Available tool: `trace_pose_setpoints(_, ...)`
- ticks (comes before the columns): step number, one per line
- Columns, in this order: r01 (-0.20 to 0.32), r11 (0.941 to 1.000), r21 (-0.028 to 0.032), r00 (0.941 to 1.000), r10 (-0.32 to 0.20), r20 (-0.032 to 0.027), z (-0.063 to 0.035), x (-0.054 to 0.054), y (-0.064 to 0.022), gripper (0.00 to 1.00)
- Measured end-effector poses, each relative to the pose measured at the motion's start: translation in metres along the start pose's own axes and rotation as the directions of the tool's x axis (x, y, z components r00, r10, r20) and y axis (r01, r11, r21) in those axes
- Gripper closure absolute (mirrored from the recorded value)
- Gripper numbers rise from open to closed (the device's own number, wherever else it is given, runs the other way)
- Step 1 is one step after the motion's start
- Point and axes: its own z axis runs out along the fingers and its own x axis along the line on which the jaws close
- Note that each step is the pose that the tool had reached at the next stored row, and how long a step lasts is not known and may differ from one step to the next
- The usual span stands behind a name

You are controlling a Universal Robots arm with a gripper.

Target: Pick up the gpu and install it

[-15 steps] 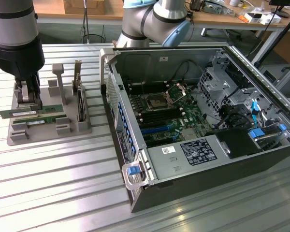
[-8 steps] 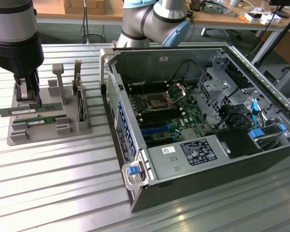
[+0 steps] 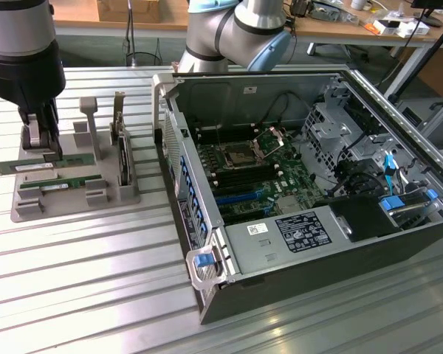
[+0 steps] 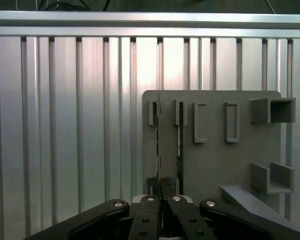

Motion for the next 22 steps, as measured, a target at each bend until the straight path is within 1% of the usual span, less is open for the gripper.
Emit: trace_pose_setpoints(22,0.0,1.0,0.0,1.0,0.0,0.0,-0.0267,0.0,0.0012,0.88)
